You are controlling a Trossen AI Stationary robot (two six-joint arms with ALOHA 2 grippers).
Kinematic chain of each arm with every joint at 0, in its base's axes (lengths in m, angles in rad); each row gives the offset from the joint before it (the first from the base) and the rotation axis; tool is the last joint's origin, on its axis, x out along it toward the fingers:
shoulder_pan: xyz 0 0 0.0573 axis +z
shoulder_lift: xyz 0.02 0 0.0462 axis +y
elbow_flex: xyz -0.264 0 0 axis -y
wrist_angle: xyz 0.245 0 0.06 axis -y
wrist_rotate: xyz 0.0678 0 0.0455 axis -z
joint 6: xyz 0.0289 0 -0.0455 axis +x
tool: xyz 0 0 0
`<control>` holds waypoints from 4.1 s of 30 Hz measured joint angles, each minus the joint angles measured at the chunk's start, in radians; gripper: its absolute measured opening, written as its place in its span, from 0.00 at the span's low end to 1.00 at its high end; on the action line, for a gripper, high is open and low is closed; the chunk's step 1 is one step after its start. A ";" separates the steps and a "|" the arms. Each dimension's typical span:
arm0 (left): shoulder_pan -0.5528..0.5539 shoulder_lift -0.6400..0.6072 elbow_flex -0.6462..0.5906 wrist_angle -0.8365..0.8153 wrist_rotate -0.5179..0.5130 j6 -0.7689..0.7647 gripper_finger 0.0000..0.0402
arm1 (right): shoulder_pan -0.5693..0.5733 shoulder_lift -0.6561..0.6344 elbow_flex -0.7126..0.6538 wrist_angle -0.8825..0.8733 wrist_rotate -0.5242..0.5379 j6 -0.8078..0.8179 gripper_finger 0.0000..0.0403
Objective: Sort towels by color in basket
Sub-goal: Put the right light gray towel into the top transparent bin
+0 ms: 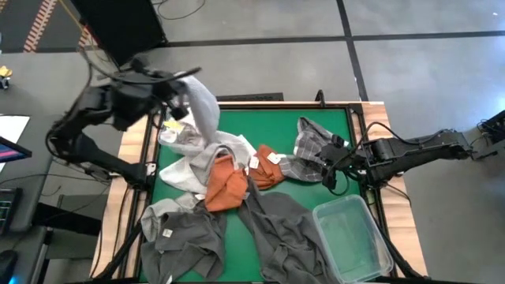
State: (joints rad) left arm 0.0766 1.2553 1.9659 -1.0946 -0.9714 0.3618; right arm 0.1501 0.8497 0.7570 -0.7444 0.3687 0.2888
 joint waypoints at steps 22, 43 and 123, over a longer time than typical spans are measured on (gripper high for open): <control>0.135 0.045 -0.116 -0.197 0.038 -0.103 0.00 | 0.000 0.000 0.000 0.027 0.000 0.010 0.67; 0.258 -0.021 -0.216 0.042 0.005 0.028 0.00 | 0.060 0.000 0.000 0.026 0.000 0.037 0.67; 0.619 0.206 -1.002 0.341 0.767 -0.069 0.01 | 0.090 0.120 0.001 0.101 0.000 0.025 0.67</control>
State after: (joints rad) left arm 0.6960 1.4613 0.9642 -0.7536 -0.2047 0.2932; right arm 0.2399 0.9695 0.7578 -0.6436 0.3687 0.3141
